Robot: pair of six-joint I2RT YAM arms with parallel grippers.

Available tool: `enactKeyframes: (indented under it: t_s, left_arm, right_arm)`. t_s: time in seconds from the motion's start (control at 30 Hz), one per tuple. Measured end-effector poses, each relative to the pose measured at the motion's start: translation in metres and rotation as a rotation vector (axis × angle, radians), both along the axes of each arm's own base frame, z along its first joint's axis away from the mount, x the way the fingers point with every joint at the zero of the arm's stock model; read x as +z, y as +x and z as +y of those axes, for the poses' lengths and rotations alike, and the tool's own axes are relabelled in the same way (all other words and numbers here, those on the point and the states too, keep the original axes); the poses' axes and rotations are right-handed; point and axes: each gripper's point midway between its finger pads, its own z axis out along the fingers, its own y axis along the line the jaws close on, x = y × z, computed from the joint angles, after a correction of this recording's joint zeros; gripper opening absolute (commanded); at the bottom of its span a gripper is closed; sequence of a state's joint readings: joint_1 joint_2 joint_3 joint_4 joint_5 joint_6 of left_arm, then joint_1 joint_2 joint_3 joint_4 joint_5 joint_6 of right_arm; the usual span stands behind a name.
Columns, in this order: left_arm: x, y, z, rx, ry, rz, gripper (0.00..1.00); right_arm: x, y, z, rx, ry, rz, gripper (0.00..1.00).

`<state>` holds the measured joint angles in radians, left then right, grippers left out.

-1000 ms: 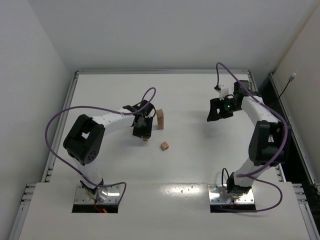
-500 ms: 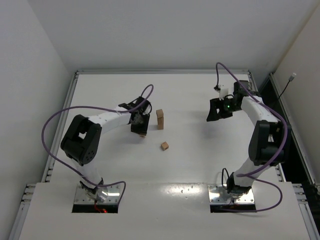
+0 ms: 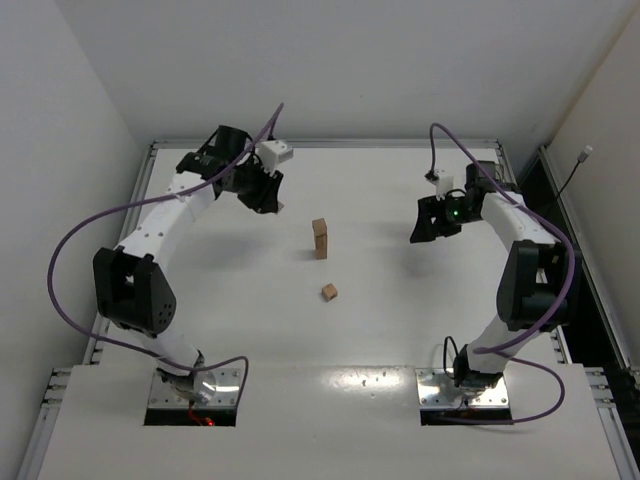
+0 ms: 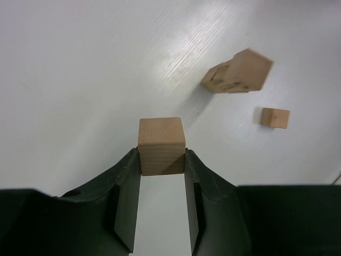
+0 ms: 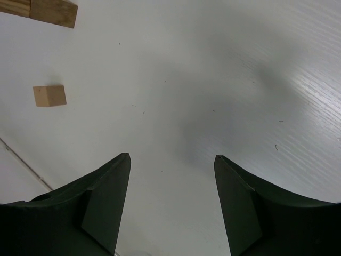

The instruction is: Build the wood block tower

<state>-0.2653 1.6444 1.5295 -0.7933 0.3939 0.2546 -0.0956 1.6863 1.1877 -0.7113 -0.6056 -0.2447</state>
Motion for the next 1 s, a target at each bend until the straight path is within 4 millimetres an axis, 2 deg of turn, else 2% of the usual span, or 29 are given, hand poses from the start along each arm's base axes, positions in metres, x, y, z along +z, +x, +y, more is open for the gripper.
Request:
enactKeyframes:
  t_s: [0.1,0.17,0.3,0.4,0.53,0.77,1.0]
  left_arm:
    - [0.026,0.009,-0.019,-0.143,-0.037,-0.052,0.00]
    - [0.034,0.014,-0.030,-0.226,-0.040,-0.059,0.00]
    - [0.038,0.020,-0.060,-0.342,-0.009,-0.079,0.00]
    - [0.036,0.009,-0.083,-0.423,0.034,-0.056,0.00]
    - [0.043,0.005,-0.111,-0.491,0.074,-0.091,0.00]
    - [0.034,-0.018,-0.123,-0.540,0.164,-0.068,0.00]
    - [0.029,-0.024,-0.117,-0.532,0.233,-0.051,0.00]
  right_arm:
    - [0.001,0.000,0.001,0.009,0.006,-0.004,0.60]
    - [0.001,0.000,0.002,0.014,0.011,-0.007,0.60]
    - [0.001,0.000,0.002,0.017,0.011,-0.009,0.60]
    - [0.001,0.000,0.002,0.018,0.010,-0.010,0.60]
    - [0.001,0.000,0.002,0.019,0.010,-0.010,0.60]
    - [0.001,0.000,0.002,0.019,0.010,-0.010,0.60]
    - [0.001,0.000,0.002,0.019,0.009,-0.010,0.60]
